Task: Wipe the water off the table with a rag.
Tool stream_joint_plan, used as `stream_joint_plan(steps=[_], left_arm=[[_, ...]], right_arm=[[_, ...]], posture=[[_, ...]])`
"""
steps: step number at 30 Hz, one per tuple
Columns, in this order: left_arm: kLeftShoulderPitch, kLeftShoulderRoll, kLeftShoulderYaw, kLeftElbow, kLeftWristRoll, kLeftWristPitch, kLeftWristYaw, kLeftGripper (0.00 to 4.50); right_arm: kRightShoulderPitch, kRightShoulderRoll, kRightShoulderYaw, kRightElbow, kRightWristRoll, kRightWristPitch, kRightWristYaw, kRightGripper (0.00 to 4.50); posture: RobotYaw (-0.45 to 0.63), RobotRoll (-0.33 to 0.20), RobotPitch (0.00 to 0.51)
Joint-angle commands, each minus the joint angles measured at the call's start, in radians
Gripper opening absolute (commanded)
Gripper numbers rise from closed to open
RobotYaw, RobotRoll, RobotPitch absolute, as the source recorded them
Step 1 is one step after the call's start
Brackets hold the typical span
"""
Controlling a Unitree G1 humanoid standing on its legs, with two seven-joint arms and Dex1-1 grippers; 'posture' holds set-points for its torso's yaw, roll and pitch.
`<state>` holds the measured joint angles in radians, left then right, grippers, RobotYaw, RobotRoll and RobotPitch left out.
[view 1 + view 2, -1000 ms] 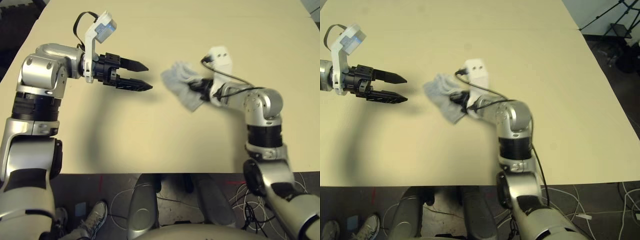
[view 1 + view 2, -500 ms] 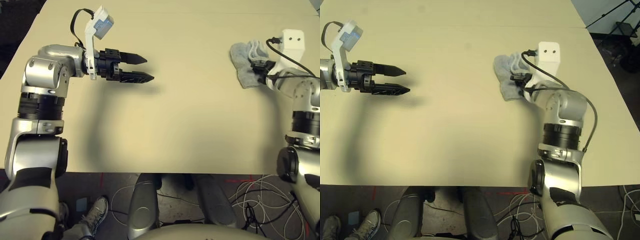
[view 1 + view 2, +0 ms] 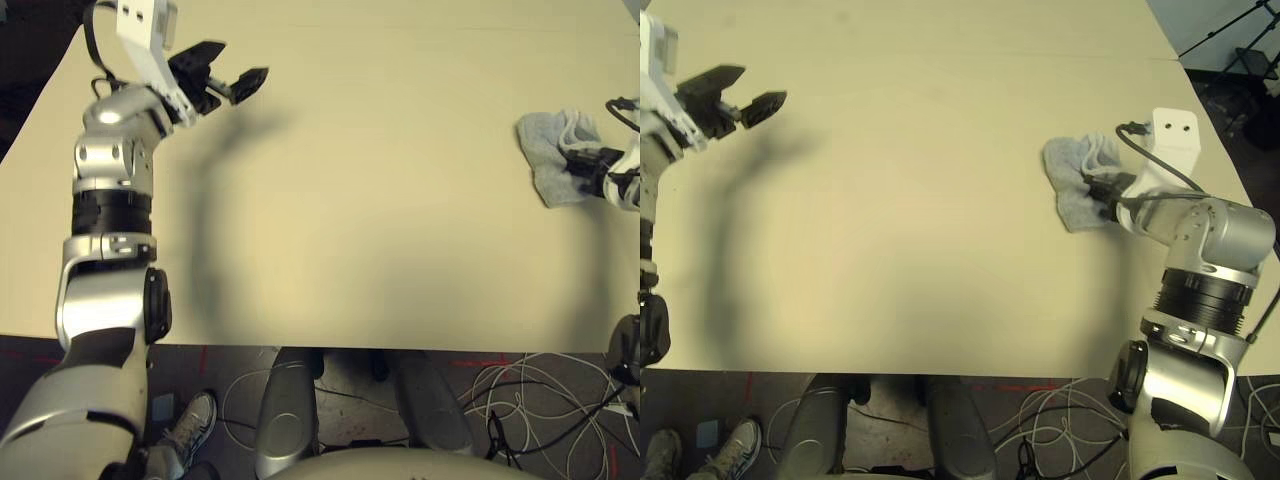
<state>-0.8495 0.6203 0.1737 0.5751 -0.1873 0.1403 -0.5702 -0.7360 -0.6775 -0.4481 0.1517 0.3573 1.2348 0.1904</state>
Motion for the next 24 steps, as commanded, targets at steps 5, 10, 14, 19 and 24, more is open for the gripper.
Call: stream_joint_plan(steps=[5, 10, 14, 19, 24], left_arm=[[0.088, -0.056, 0.042, -0.018, 0.003, -0.07, 0.113, 4.5], [0.044, -0.045, 0.051, 0.016, 0.009, -0.105, 0.148, 4.5], [0.039, -0.039, 0.076, 0.011, 0.004, -0.146, 0.181, 4.5], [0.054, -0.038, 0.119, 0.012, -0.005, -0.172, 0.234, 4.5], [0.049, -0.064, 0.134, 0.053, 0.002, -0.217, 0.282, 4.5]], right_arm=[[0.042, 0.047, 0.003, -0.004, -0.003, 0.04, -0.011, 0.05], [0.047, 0.021, 0.057, 0.029, -0.019, -0.07, 0.045, 1.25], [0.029, -0.044, 0.078, 0.049, -0.013, -0.186, 0.143, 2.6], [-0.05, -0.131, 0.089, 0.184, -0.062, -0.489, 0.239, 4.18], [-0.128, -0.112, 0.13, 0.503, -0.133, -0.949, 0.335, 4.46]], posture=[[-0.07, 0.0, 0.336], [-0.06, 0.0, 0.336], [-0.05, 0.0, 0.331], [-0.05, 0.0, 0.327], [-0.04, 0.0, 0.323]])
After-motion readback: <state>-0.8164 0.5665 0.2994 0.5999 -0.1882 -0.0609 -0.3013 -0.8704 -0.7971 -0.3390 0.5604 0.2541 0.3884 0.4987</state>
